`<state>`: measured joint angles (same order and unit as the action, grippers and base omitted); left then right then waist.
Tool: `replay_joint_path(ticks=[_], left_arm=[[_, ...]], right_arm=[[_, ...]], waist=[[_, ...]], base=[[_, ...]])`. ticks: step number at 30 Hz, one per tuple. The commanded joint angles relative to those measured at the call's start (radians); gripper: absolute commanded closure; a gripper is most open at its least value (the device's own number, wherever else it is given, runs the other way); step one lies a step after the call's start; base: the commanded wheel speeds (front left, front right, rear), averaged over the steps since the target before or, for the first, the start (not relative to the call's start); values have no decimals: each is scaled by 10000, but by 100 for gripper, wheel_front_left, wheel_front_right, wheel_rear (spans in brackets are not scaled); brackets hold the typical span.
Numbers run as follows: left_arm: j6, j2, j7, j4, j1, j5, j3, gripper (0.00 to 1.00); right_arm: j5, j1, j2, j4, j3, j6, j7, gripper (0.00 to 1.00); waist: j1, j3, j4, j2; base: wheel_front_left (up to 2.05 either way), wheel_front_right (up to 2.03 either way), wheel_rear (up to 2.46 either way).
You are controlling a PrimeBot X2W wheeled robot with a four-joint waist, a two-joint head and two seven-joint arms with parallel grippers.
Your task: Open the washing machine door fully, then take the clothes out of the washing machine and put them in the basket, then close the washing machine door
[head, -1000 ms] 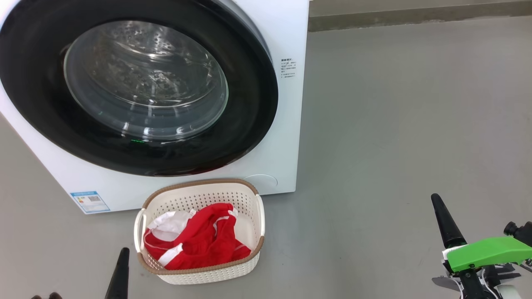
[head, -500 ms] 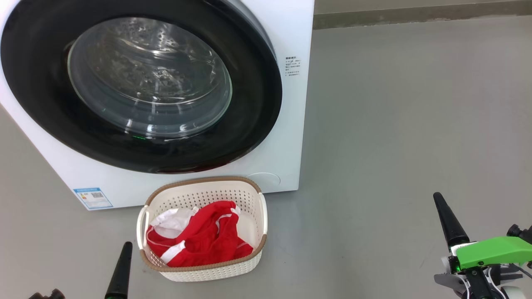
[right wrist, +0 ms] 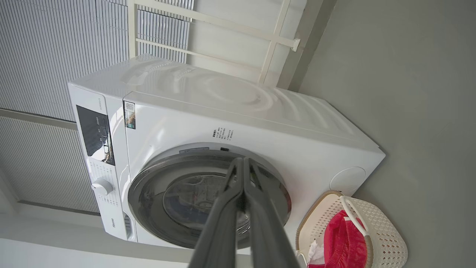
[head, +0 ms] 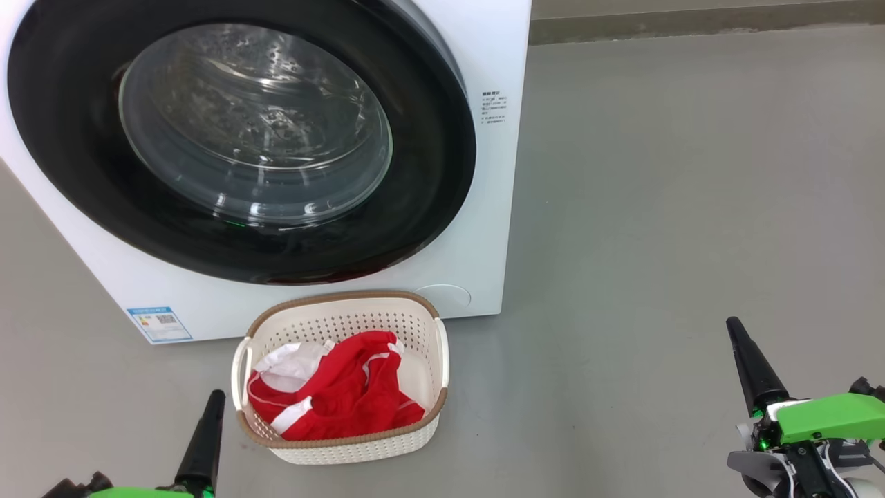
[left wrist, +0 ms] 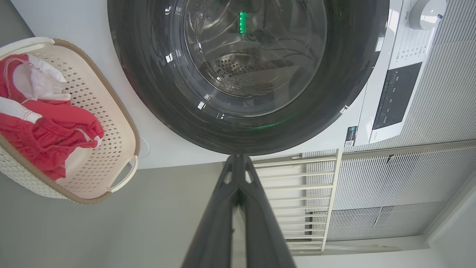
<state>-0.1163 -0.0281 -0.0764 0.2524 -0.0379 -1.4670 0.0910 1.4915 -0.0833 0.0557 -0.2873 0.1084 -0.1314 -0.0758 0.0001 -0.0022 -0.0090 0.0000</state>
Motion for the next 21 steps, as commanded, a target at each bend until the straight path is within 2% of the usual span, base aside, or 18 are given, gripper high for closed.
replay_joint_path(ticks=[1,11,21], left_arm=[[-118,-205,-93,-178,-503,-323,238,100],[-144,-221,-371,-69,-703,-1414,231,100],[-144,-221,-370,-70,-702,-1414,231,100]], right_arm=[[289,-259,31,349,-111,7,-98,100],[1161,-248,-55,425,65,7,-383,100],[1163,-248,-55,425,63,7,-382,100]], waist=[[-1,9,14,0],[-1,53,90,0],[-1,53,90,0]], base=[[0,0,0],[0,0,0],[0,0,0]])
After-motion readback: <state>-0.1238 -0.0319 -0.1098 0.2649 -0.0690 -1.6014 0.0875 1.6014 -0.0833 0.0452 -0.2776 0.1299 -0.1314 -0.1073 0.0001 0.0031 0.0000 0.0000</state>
